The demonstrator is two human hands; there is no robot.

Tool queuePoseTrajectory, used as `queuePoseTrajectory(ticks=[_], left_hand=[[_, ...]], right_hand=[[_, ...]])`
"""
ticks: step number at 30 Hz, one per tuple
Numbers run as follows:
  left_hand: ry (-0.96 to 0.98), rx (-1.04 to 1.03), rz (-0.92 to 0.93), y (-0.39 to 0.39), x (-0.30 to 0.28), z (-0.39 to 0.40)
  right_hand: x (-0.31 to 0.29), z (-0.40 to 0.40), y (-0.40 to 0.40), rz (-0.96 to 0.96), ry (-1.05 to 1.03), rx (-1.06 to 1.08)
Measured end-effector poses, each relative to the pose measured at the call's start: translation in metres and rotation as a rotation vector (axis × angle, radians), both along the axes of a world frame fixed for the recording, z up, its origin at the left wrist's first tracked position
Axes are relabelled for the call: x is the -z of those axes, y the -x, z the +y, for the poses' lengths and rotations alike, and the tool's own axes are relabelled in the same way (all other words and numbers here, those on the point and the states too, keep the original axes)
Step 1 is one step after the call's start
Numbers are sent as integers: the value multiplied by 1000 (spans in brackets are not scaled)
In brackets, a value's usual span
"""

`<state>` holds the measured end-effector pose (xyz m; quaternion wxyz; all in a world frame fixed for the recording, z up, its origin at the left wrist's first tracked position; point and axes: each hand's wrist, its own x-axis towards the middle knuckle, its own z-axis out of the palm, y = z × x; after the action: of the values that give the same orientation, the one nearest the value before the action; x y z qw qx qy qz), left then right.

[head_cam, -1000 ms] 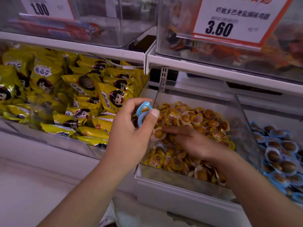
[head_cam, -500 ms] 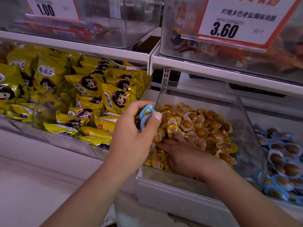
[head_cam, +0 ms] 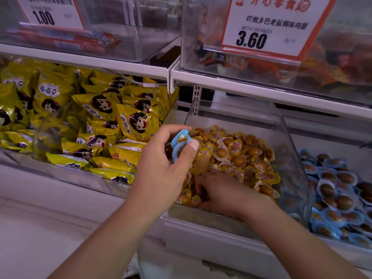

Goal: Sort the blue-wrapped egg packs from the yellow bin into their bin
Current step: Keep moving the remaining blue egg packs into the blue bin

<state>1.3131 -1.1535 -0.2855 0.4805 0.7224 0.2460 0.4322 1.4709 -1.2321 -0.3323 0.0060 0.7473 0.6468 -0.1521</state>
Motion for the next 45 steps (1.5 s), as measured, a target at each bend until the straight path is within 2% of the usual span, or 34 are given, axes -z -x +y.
queuePoseTrajectory(ticks=[7,10,12,15,17,18,20,22,23,25,28,30,31,33,35,36,37,39,41,43,45], left_hand=[[-9,20,12,-4,-3,-5],[-11,46,32,-6,-1,-3],[-9,80,65,-8,2,-2],[26,160,133,-17,10,-5],[39,184,167,-26,16,-11],[28,176,178,-30,18,-14],[-31,111,172,-38,18,-21],[-103,62,146,-46,15,-34],[-139,70,142,-51,14,-42],[-252,90,171,-61,10,-63],[-487,103,247,-72,2,-78],[-522,269,299,-77,-1,-83],[-472,385,295,-79,0,-86],[-254,570,205,-84,7,-96],[-23,568,109,-88,16,-102],[15,512,109,-90,18,-99],[-38,436,161,-92,21,-92],[-326,366,372,-94,27,-72],[-531,436,563,-94,33,-60],[-507,481,636,-90,33,-57],[-477,480,609,-91,33,-55]], right_hand=[[-6,-8,2,96,-48,24],[-15,-11,-5,-27,-100,30],[-27,-19,-17,-34,-173,94],[-49,-36,-31,104,-384,248],[-57,-47,-30,320,-544,389],[-58,-52,-27,519,-606,488],[-61,-61,-16,1126,-642,709],[-65,-71,-7,1696,-528,821],[-68,-77,-3,1870,-470,810],[-72,-86,-2,2043,-471,747],[-78,-96,-5,1946,-611,729],[-79,-106,-10,1838,-671,741],[-79,-111,-13,1792,-701,749],[-78,-123,-23,1720,-765,761],[-80,-137,-37,1670,-846,785],[-82,-145,-46,1638,-888,776],[-83,-155,-56,1585,-921,760],[-79,-175,-77,1301,-901,780],[-67,-193,-98,742,-718,858],[-52,-205,-108,274,-447,845],[-39,-206,-103,95,-423,839]])
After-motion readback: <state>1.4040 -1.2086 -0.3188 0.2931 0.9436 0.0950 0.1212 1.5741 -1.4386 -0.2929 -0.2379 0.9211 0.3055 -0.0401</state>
